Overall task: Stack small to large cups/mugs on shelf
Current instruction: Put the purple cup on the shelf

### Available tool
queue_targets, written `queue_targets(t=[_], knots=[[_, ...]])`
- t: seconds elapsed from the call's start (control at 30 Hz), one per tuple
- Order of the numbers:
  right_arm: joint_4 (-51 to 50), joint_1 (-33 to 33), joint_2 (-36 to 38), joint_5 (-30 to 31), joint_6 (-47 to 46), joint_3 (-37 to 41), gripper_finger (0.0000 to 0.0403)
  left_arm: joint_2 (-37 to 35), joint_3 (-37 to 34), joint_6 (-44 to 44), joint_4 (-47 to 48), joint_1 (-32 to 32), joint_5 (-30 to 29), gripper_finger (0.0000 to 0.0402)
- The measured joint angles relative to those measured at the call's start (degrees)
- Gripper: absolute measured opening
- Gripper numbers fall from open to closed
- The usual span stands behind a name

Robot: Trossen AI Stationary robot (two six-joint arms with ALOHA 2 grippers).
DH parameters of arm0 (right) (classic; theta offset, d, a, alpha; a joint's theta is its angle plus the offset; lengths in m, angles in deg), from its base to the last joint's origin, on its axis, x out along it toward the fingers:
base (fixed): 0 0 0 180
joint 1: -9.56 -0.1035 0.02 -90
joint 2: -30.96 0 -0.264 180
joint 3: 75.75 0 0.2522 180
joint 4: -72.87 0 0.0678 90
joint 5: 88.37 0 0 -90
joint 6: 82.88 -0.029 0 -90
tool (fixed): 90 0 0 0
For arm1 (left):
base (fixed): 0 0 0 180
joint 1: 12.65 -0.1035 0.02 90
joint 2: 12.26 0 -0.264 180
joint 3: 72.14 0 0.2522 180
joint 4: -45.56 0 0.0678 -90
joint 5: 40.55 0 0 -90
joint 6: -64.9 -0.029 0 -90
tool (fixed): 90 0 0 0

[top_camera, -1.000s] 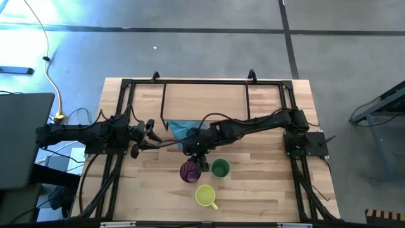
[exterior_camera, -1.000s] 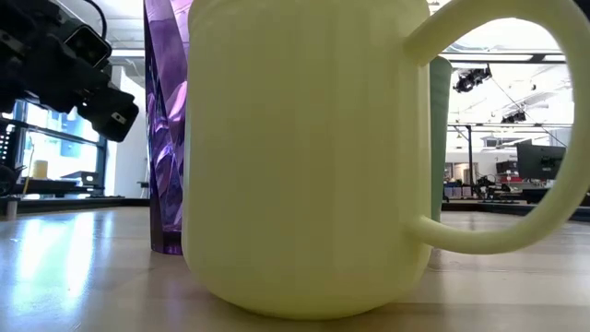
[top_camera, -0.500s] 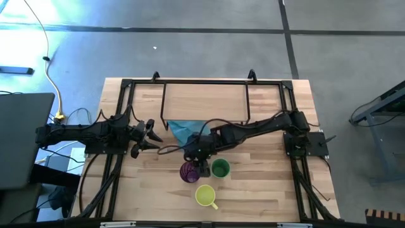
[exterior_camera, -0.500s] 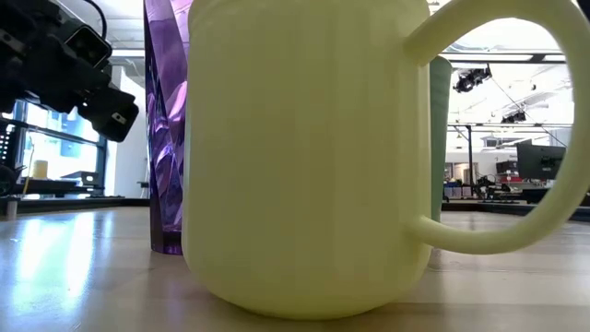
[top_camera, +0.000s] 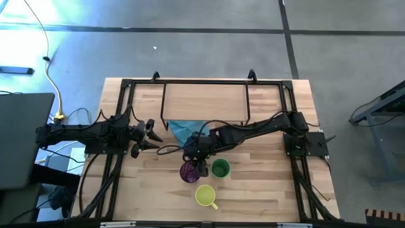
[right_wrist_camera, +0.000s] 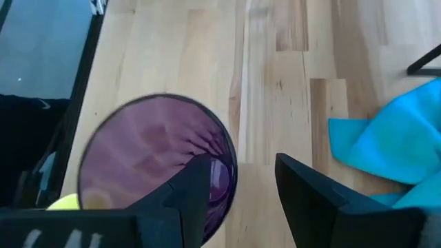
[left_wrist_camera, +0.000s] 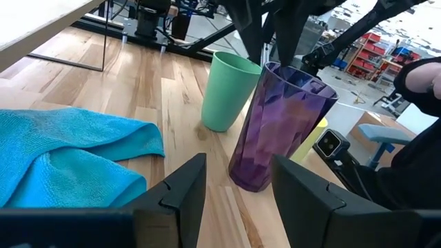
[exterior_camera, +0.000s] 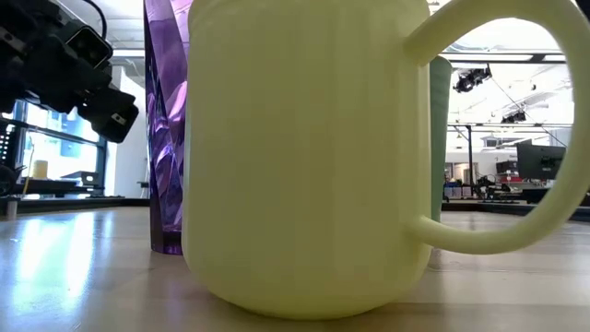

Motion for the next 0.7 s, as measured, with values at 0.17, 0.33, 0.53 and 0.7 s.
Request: queue_targets(t=[0.17,0.33,0.53,0.7], knots=[[-0.71,0.0,-1.24,0.0,-0.01,0.02,0.0155,-0.02,0.0,0.02,-0.01,0.0,0.0,0.015],[-0.65,0.0,-1.45,0.01,-0.23,0.02,0.0155,-0.02,0.0,0.02,0.0,0.0,0.01,0.015],[-0.65,0.0,-1.49,0.45,-0.23,0.02,0.0155,-0.02,0.0,0.02,0.0,0.0,0.0,0.015],[-0.15,0.0,-2.63,0.48,-0.23,0.03,0.0155,-0.02,0.0,0.02,0.0,0.0,0.0,0.015]])
